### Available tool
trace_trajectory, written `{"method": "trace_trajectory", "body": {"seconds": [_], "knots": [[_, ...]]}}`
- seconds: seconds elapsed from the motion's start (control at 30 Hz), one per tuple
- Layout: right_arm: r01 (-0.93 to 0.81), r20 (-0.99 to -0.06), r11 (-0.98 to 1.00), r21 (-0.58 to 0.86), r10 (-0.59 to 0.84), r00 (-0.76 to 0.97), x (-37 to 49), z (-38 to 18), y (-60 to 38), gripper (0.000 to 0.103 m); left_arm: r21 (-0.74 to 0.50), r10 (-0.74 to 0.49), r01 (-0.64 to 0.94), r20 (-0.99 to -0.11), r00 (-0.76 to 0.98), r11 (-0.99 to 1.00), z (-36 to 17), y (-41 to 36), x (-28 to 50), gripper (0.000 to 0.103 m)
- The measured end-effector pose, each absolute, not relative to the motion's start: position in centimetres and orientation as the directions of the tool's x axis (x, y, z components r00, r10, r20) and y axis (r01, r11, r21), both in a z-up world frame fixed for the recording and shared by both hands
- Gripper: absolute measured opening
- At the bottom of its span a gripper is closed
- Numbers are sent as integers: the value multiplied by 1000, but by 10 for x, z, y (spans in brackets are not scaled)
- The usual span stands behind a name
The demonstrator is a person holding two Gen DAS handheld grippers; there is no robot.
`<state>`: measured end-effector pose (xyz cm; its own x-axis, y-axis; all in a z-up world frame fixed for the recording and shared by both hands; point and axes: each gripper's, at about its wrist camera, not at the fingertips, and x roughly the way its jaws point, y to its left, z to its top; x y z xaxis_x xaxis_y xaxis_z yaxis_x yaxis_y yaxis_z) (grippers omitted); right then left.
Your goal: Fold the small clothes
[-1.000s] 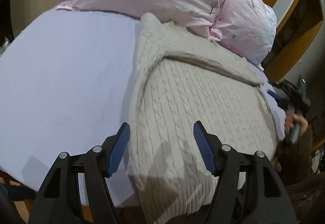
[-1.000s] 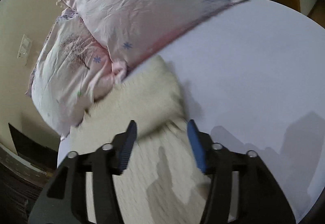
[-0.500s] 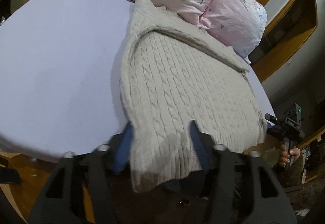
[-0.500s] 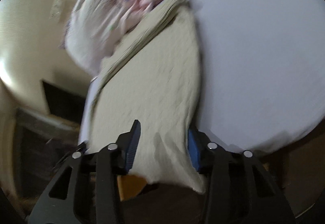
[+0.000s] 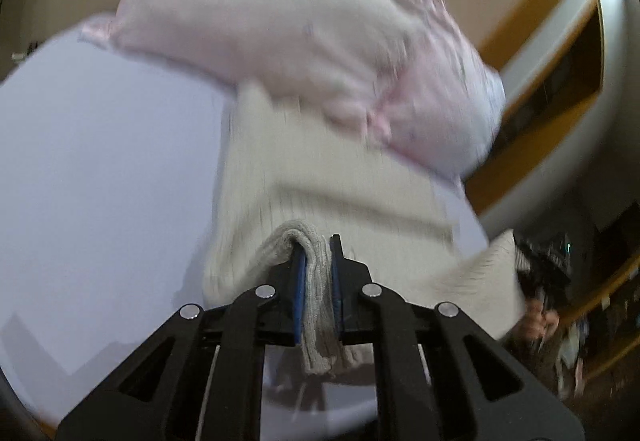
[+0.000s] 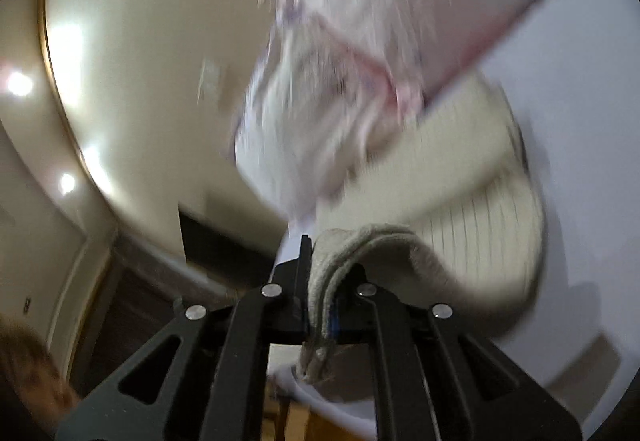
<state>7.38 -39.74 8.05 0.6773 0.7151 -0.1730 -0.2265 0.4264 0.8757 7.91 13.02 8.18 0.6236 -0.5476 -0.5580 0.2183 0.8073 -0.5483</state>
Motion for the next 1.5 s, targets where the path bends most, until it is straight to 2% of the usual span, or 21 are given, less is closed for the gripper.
{"method": "trace_trajectory", "body": {"seconds": [0.07, 0.13, 0.27, 0.3, 0.37, 0.43, 0.47, 0.5, 0.53, 0.57, 0.6, 0.63, 0.7, 0.77, 1.03, 1.13, 1.17, 1.2, 1.27, 1.4, 1.5], "knots": [[-189, -131, 379, 906, 674, 727, 115, 76, -408, 7, -569, -517, 166, -536, 667, 805, 88, 131, 128, 11], [-113, -156, 374, 921, 617, 772, 155, 64, -413, 7, -571, -472, 99, -553, 686, 815, 81, 127, 179, 11], [135, -361, 420, 897, 522, 773, 232, 17, -411, 7, -518, -405, -9, -678, 613, 855, 45, 103, 263, 11], [174, -397, 428, 887, 513, 761, 242, 10, -408, 7, -503, -387, -27, -698, 602, 864, 39, 100, 273, 11], [184, -412, 440, 879, 505, 759, 251, 9, -406, 9, -510, -392, -33, -700, 597, 860, 32, 101, 286, 11], [189, -407, 427, 884, 505, 762, 256, 15, -411, 27, -564, -441, -29, -676, 590, 825, 29, 110, 290, 11], [179, -374, 388, 904, 517, 770, 259, 17, -414, 44, -616, -491, -34, -658, 571, 787, 26, 118, 293, 15], [164, -349, 368, 915, 519, 780, 261, 18, -413, 59, -652, -519, -42, -640, 567, 757, 25, 124, 294, 24], [141, -320, 357, 923, 512, 797, 261, 23, -415, 67, -725, -572, -59, -588, 571, 686, 23, 137, 294, 33], [118, -302, 373, 920, 485, 821, 256, 32, -417, 84, -784, -601, -74, -530, 598, 617, 24, 151, 291, 64], [101, -294, 400, 911, 457, 839, 251, 40, -419, 92, -808, -599, -80, -495, 630, 584, 27, 160, 288, 90], [81, -283, 423, 903, 441, 852, 245, 46, -419, 92, -817, -568, -78, -462, 681, 571, 34, 174, 280, 91], [28, -256, 452, 892, 453, 854, 231, 54, -419, 92, -790, -547, -54, -471, 692, 611, 45, 183, 270, 91], [-11, -236, 469, 883, 464, 854, 222, 54, -417, 94, -737, -548, -36, -534, 644, 675, 46, 178, 260, 91], [-39, -246, 519, 854, 469, 849, 220, 52, -406, 94, -606, -539, -8, -712, 450, 795, 7, 142, 239, 74], [-47, -255, 537, 842, 473, 843, 216, 49, -405, 94, -563, -508, 14, -735, 450, 827, 2, 133, 237, 64], [-45, -257, 536, 843, 476, 841, 215, 46, -407, 95, -557, -497, 10, -734, 462, 831, 2, 130, 235, 57], [-39, -263, 533, 845, 478, 838, 217, 45, -408, 95, -564, -504, 4, -733, 457, 826, 0, 128, 234, 39], [-25, -272, 516, 856, 490, 828, 219, 39, -411, 95, -609, -527, -42, -718, 455, 792, -8, 126, 236, 27], [-26, -261, 496, 868, 499, 827, 220, 39, -416, 95, -711, -604, -74, -643, 471, 699, 2, 132, 235, 20], [-47, -227, 488, 872, 488, 843, 215, 46, -425, 95, -778, -674, 27, -526, 518, 628, 46, 108, 233, 19]]}}
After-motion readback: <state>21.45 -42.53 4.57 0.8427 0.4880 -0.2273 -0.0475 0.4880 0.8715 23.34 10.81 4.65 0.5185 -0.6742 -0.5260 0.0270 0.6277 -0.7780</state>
